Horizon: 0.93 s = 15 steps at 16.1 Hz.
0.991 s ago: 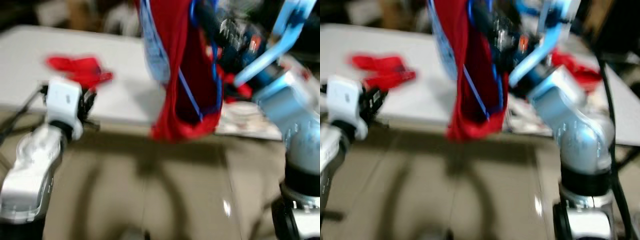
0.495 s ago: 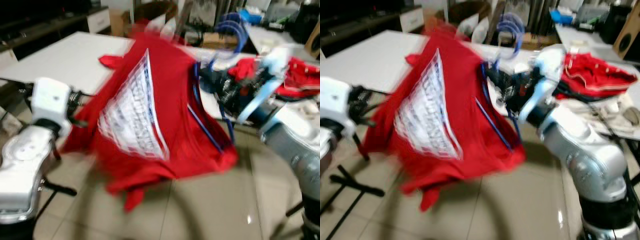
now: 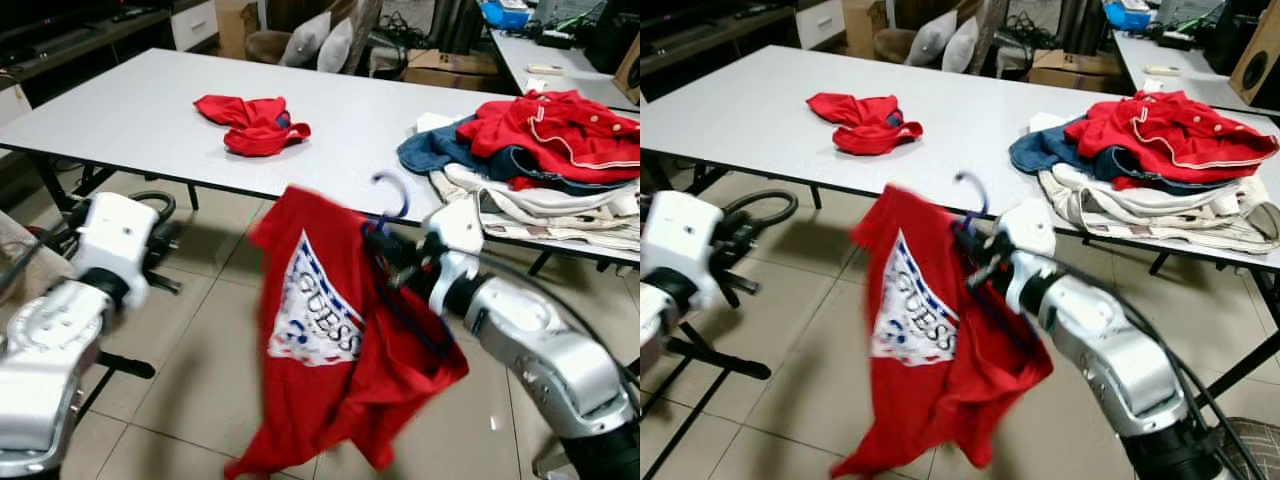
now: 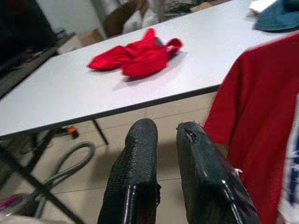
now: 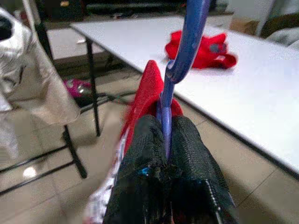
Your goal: Hang hanger
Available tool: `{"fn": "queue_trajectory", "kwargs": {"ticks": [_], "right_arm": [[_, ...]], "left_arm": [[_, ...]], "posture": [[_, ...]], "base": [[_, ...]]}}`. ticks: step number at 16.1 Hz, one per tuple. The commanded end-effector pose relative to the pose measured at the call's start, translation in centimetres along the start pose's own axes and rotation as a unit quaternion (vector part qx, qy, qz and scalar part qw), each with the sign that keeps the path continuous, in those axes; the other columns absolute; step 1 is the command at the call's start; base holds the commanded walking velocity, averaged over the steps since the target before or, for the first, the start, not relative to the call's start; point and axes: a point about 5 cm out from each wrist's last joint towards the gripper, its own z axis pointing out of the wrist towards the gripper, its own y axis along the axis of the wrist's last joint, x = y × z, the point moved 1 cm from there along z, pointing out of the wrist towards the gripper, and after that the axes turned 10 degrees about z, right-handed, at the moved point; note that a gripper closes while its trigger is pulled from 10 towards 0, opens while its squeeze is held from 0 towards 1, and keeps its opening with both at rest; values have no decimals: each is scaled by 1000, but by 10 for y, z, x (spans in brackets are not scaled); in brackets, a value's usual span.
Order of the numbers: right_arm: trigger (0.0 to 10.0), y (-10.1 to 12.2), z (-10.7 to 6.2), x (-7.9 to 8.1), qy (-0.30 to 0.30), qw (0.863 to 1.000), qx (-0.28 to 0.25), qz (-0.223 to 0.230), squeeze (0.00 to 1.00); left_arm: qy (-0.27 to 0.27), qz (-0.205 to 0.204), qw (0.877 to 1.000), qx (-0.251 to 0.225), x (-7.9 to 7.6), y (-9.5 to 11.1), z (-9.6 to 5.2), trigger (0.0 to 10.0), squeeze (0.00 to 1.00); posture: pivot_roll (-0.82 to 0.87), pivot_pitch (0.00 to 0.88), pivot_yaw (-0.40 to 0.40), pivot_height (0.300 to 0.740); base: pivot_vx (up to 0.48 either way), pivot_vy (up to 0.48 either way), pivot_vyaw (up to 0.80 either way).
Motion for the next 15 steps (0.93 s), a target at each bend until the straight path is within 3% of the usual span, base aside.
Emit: {"fn": "queue_trajectory", "kwargs": {"ticks": [1, 4, 8, 15], "right_arm": [[10000, -8, -2, -4, 2, 999, 24, -28, 0], [10000, -26, -5, -9, 4, 997, 52, -53, 0], [10000, -48, -9, -16, -36, 997, 44, -43, 0], [10000, -63, -4, -10, -34, 998, 43, -28, 0]], "left_arm": [[-10, -9, 1000, 1, -10, -1, 0, 10000, 0], [2, -54, 999, -1, -26, -6, 3, 10000, 0], [10, -40, 999, 15, -56, -17, 9, 10000, 0], [19, -62, 998, -21, -65, -8, 20, 10000, 0]], "posture": [[134, 3, -10, 740], [141, 2, -17, 740], [141, 4, -13, 740], [130, 7, 4, 740]], "base": [[0, 0, 431], [0, 0, 800], [0, 0, 800], [0, -55, 800]]}}
